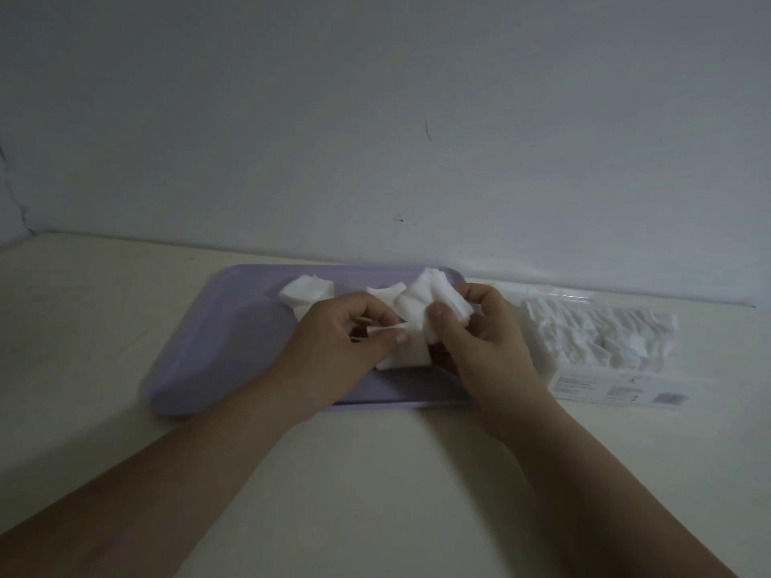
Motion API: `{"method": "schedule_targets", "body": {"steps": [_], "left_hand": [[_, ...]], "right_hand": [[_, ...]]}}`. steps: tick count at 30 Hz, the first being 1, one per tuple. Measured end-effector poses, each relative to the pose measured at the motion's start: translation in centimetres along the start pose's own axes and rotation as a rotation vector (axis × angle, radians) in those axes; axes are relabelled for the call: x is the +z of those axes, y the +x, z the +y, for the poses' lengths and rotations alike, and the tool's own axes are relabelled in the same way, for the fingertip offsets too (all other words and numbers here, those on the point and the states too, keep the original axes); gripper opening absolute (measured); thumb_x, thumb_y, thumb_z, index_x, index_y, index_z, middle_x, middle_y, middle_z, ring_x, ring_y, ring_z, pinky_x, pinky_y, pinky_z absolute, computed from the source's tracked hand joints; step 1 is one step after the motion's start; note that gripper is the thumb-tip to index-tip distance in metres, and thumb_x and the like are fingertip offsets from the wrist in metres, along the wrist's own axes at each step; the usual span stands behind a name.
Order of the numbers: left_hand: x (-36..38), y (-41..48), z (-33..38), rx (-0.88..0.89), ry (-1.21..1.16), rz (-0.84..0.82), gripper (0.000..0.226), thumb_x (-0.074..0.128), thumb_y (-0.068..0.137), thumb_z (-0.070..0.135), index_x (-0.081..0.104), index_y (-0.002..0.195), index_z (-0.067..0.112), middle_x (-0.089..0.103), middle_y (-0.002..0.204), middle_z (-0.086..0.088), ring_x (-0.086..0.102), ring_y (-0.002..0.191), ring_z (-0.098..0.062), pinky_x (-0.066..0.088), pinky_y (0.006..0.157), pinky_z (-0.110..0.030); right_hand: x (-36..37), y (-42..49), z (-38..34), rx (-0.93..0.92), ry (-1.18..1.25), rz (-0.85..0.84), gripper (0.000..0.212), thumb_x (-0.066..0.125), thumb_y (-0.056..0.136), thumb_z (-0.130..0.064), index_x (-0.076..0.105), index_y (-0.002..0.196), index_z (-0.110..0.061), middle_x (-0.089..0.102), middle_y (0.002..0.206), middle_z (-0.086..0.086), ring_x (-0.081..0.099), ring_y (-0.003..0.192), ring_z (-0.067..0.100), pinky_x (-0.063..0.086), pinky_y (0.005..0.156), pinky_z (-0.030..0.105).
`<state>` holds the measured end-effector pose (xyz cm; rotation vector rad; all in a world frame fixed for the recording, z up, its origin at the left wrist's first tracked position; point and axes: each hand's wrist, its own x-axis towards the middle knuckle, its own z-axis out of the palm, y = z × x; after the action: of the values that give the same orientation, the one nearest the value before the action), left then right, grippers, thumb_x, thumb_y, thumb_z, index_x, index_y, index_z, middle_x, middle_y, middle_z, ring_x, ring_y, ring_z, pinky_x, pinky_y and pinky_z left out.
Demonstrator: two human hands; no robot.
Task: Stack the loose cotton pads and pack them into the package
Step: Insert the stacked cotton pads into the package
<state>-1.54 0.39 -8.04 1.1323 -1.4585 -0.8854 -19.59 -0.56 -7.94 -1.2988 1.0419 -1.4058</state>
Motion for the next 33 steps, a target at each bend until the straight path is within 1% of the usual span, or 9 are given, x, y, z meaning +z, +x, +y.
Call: {"method": "schedule_targets", "body": {"steps": [3, 5, 10, 13, 16, 20, 22, 28, 33], "left_hand": [[-0.1, -0.2, 0.2, 0.08, 0.127, 0.024, 0.018, 0.084, 0.082, 0.014, 0.072, 0.08, 0.027, 0.069, 0.118, 0.011, 0.067, 0.105, -0.001, 0.05, 0.086, -0.019], [-0.2, -0.2, 0.4, 0.125, 0.203, 0.029, 0.024, 0.085, 0.081, 0.017, 0.07, 0.077, 0.034, 0.065, 0.12, 0.015, 0.063, 0.107, 0.003, 0.044, 0.082, -0.014], [0.0, -0.7, 1.1, 0.126, 0.105, 0.013, 0.011, 0.085, 0.081, 0.015, 0.075, 0.083, 0.019, 0.071, 0.084, 0.009, 0.057, 0.067, 0.006, 0.04, 0.066, -0.007], [-0.2, -0.5, 0.9, 0.14, 0.107, 0.035, 0.01, 0.087, 0.079, 0.018, 0.079, 0.084, 0.021, 0.071, 0.086, 0.003, 0.058, 0.073, -0.007, 0.042, 0.067, -0.012], [-0.3, -0.4, 0.7, 0.159, 0.13, 0.048, 0.012, 0.089, 0.076, 0.019, 0.079, 0.081, 0.025, 0.065, 0.084, 0.0, 0.052, 0.072, -0.008, 0.038, 0.066, -0.012], [-0.4, -0.7, 1.1, 0.144, 0.073, -0.034, 0.019, 0.089, 0.075, 0.015, 0.077, 0.076, 0.03, 0.062, 0.078, 0.009, 0.046, 0.061, -0.001, 0.04, 0.063, -0.016], [-0.4, -0.7, 1.2, 0.132, 0.074, -0.061, 0.016, 0.088, 0.076, 0.016, 0.077, 0.078, 0.027, 0.065, 0.082, 0.002, 0.046, 0.06, -0.001, 0.042, 0.062, -0.02], [-0.3, -0.4, 0.6, 0.17, 0.142, 0.019, 0.014, 0.089, 0.075, 0.014, 0.078, 0.084, 0.016, 0.06, 0.079, 0.002, 0.049, 0.064, -0.001, 0.039, 0.064, -0.01], [-0.3, -0.3, 0.3, 0.171, 0.123, 0.061, 0.012, 0.087, 0.077, 0.012, 0.079, 0.085, 0.018, 0.058, 0.072, 0.01, 0.046, 0.061, -0.002, 0.039, 0.062, -0.011]], "right_hand": [[-0.8, 0.2, -0.2, -0.072, -0.132, 0.101, 0.023, 0.079, 0.084, -0.021, 0.069, 0.106, -0.025, 0.077, 0.098, 0.004, 0.075, 0.088, 0.019, 0.063, 0.079, 0.04], [-1.3, 0.2, -0.5, -0.097, -0.235, 0.145, 0.024, 0.081, 0.085, -0.015, 0.072, 0.105, -0.026, 0.078, 0.092, -0.003, 0.073, 0.079, 0.009, 0.057, 0.071, 0.026], [-1.4, -0.2, -0.3, -0.043, -0.215, -0.003, 0.035, 0.081, 0.083, -0.001, 0.073, 0.112, -0.019, 0.081, 0.094, 0.004, 0.077, 0.088, 0.02, 0.063, 0.081, 0.035], [-1.3, -0.5, -0.6, -0.059, -0.217, -0.09, 0.034, 0.077, 0.085, 0.004, 0.076, 0.101, -0.026, 0.082, 0.091, -0.004, 0.076, 0.084, 0.008, 0.062, 0.079, 0.026], [-1.2, -0.5, -0.4, -0.07, -0.28, -0.088, 0.031, 0.075, 0.088, -0.001, 0.078, 0.109, -0.024, 0.082, 0.096, -0.007, 0.076, 0.091, 0.007, 0.062, 0.086, 0.029], [-1.3, -0.2, 0.0, -0.045, -0.29, -0.026, 0.03, 0.078, 0.087, -0.009, 0.076, 0.116, -0.016, 0.081, 0.098, -0.002, 0.077, 0.095, 0.015, 0.062, 0.092, 0.043], [-1.5, -0.1, -0.1, -0.014, -0.275, -0.043, 0.03, 0.08, 0.086, -0.009, 0.076, 0.114, -0.016, 0.082, 0.097, 0.002, 0.078, 0.095, 0.021, 0.062, 0.09, 0.048], [-1.5, -0.6, -0.4, -0.026, -0.244, -0.166, 0.03, 0.069, 0.089, 0.007, 0.077, 0.112, -0.011, 0.082, 0.098, 0.005, 0.077, 0.098, 0.025, 0.063, 0.088, 0.038], [-1.6, -0.2, -0.5, 0.065, -0.129, -0.28, 0.044, 0.074, 0.08, -0.011, 0.071, 0.124, -0.01, 0.077, 0.114, 0.015, 0.069, 0.115, 0.038, 0.054, 0.101, 0.052]]}}
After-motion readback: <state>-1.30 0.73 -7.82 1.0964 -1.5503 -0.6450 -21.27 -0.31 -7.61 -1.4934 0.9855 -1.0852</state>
